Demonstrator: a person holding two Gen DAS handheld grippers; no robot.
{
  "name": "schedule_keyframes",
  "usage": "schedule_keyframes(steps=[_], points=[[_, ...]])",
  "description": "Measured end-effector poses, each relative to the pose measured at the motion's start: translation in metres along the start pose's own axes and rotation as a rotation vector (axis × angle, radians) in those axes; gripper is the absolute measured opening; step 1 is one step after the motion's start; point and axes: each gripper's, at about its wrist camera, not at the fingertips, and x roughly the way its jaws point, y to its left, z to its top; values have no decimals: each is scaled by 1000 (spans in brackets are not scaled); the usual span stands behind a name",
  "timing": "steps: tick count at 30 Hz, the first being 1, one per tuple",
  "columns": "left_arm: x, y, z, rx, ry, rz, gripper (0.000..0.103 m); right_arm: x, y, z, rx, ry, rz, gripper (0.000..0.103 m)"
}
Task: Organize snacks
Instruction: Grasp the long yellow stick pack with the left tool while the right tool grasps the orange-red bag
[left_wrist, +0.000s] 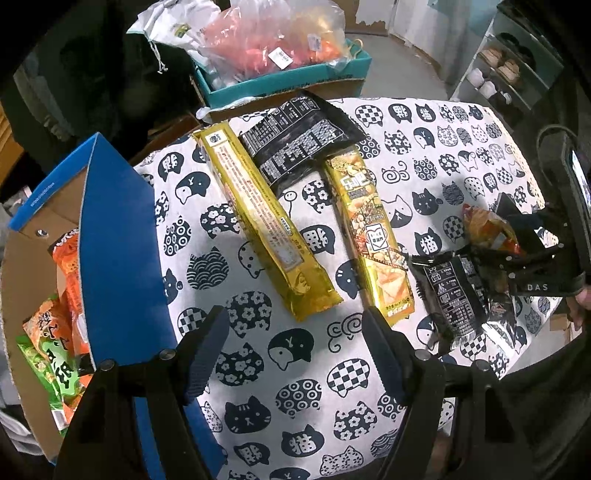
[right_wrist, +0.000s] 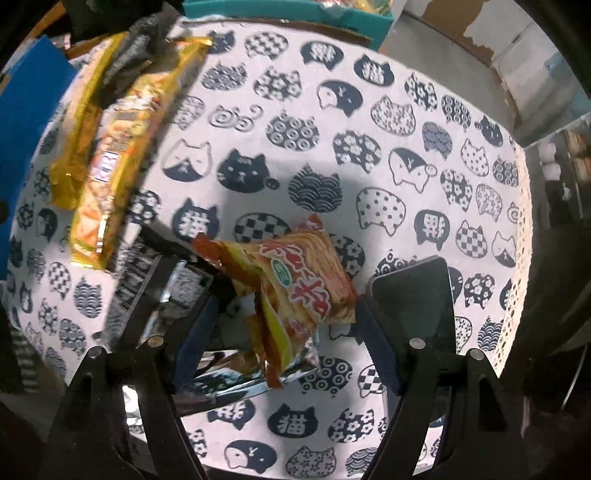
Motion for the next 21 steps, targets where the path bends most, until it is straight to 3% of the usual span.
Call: schedule_keyframes(steps=[5, 8, 13, 21], points=[[4, 3, 6, -21, -1, -8, 76, 5, -1, 6, -12, -9, 26, 73], [7, 6, 10, -40, 0, -17, 76, 12, -1, 10, -20, 10, 20, 59], [17, 14, 17, -92, 16, -36, 76, 11, -5, 11, 6, -18, 42, 47], [36, 26, 37, -154, 14, -15, 76, -11, -16, 36, 77, -156, 73, 44]])
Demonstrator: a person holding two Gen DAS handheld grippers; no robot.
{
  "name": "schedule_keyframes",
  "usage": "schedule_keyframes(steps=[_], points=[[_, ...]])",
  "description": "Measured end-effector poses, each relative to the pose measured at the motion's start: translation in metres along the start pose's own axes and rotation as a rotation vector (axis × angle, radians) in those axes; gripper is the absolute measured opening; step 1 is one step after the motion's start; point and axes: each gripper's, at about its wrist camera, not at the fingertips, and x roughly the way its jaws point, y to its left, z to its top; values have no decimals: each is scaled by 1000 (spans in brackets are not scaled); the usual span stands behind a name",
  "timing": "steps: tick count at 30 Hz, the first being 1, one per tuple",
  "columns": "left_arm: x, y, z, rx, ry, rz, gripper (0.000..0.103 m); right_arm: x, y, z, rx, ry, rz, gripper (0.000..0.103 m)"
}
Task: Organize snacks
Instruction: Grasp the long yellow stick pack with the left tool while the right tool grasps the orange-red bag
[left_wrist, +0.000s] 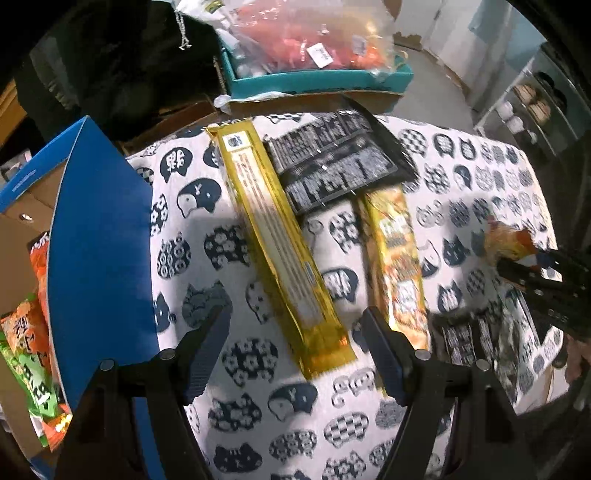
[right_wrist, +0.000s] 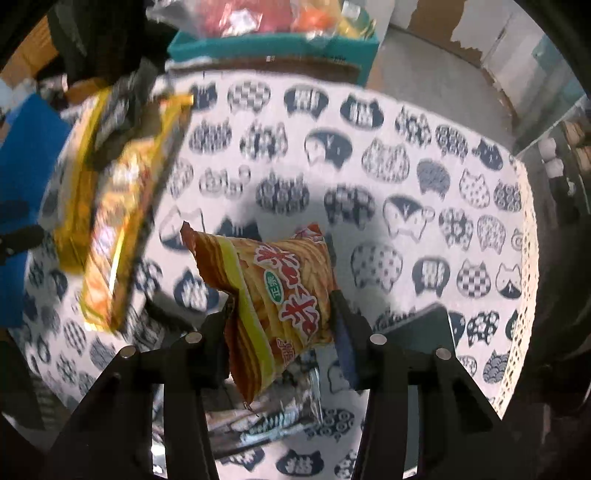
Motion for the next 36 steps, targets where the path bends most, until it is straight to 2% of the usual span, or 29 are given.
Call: schedule_keyframes(steps=[9, 14, 19, 21, 22, 26, 31, 36], points=[[21, 5, 22, -54, 15, 25, 76, -2, 7, 30, -15, -59, 37, 44], [34, 2, 29, -40, 31, 62, 76, 6, 19, 20, -40, -70, 33, 44], [42, 5, 33, -39, 20, 68, 75, 8, 23, 25, -41, -61, 46, 44], [44, 7, 34, -40, 11, 63, 64, 10, 24, 30, -43, -60, 54, 44], [45, 8, 34, -40, 12, 60, 53, 10, 23, 31, -44, -60, 56, 44], [44, 7, 31, -20, -12, 39, 39, 11, 26, 34, -49, -61, 62, 44], [35, 4, 24, 20, -38, 68, 31, 7, 33, 36, -61, -75, 66, 44], [26, 8, 15, 15, -52, 72, 29, -5, 40, 36, -73, -94, 68, 44]])
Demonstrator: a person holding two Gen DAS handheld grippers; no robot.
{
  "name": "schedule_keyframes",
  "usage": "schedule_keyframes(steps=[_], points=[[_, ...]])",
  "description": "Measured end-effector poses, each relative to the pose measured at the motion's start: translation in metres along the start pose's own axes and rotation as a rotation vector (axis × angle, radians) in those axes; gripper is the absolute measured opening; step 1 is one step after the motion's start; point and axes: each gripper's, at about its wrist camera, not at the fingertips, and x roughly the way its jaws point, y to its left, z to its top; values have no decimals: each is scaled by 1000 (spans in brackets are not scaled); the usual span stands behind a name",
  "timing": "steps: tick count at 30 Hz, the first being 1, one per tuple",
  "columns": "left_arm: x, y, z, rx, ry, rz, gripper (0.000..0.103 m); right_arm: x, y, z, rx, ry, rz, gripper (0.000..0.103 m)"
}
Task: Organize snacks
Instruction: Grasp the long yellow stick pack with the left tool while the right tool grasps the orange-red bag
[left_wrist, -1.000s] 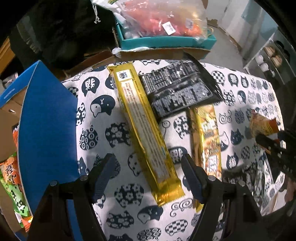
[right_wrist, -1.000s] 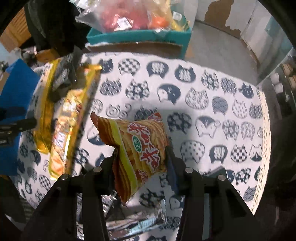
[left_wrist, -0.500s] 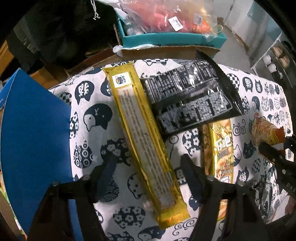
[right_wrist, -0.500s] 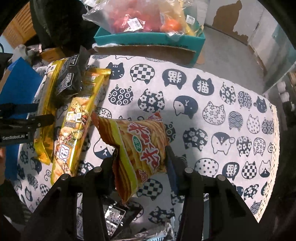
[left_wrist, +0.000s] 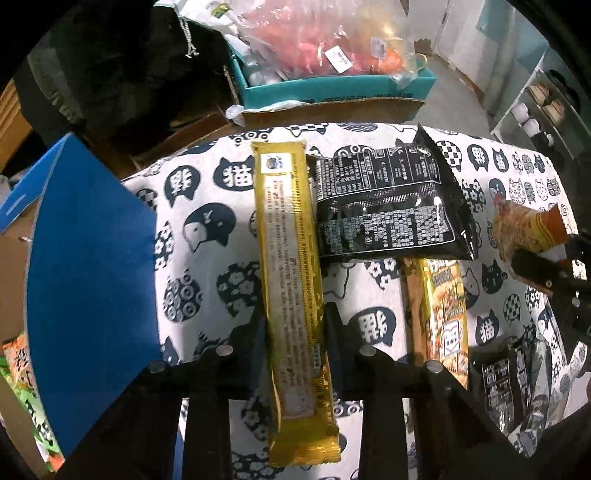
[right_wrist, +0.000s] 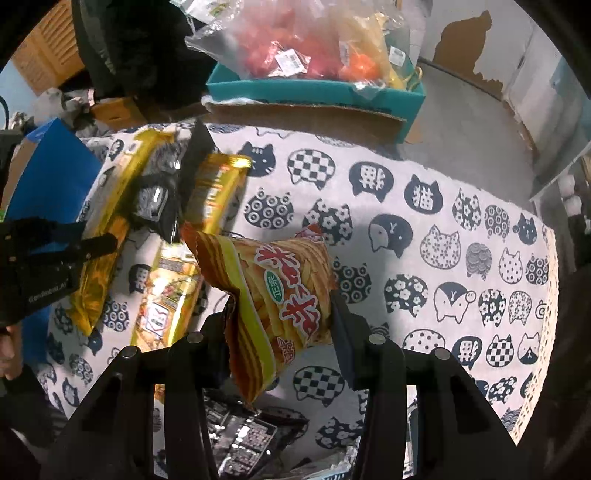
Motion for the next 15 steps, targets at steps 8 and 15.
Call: schedule_keyframes(steps=[8, 15], points=[[-24, 6, -19, -13, -36, -19, 28, -11, 17, 4, -29, -24, 5, 44], [-49, 7, -31, -6, -89, -16, 28, -24, 30, 4, -47, -43, 7, 44]])
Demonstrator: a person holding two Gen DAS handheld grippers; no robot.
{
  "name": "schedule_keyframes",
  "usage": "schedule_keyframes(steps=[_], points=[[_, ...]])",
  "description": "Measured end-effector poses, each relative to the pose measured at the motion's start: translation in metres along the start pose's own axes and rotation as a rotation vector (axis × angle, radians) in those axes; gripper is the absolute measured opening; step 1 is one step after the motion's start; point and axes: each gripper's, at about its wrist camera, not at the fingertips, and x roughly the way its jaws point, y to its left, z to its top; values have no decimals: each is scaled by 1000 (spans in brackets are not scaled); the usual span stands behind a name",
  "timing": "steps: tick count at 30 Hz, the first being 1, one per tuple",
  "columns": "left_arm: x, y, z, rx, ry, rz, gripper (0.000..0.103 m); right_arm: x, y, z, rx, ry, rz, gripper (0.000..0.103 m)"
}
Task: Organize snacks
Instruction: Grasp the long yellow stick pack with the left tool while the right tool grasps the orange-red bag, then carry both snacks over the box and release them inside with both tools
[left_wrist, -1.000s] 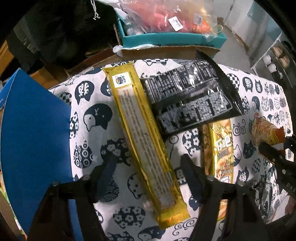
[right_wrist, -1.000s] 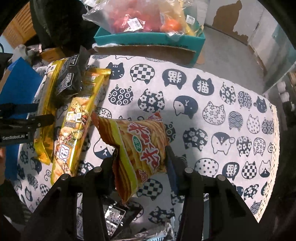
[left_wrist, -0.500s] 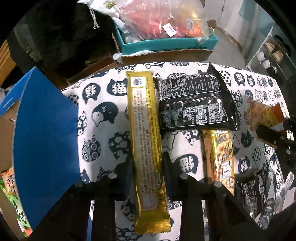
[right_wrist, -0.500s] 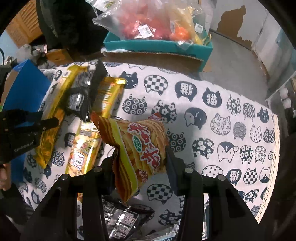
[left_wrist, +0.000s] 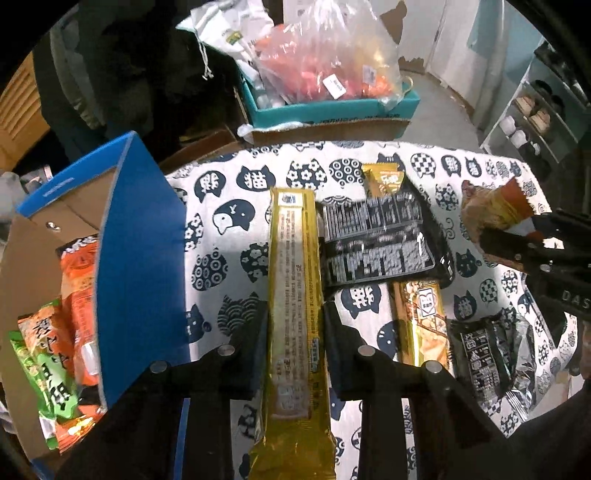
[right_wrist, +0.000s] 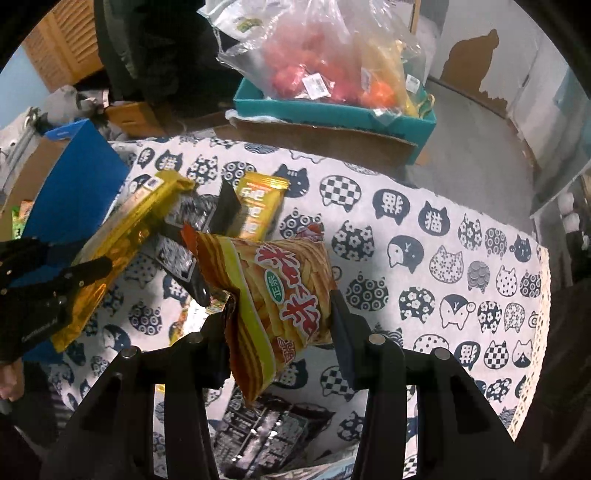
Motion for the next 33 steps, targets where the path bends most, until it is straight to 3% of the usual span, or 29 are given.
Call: schedule_keyframes(steps=[33], points=[[-107, 43, -14, -38, -297, 54, 28, -39, 70, 30, -82, -86, 42, 44]])
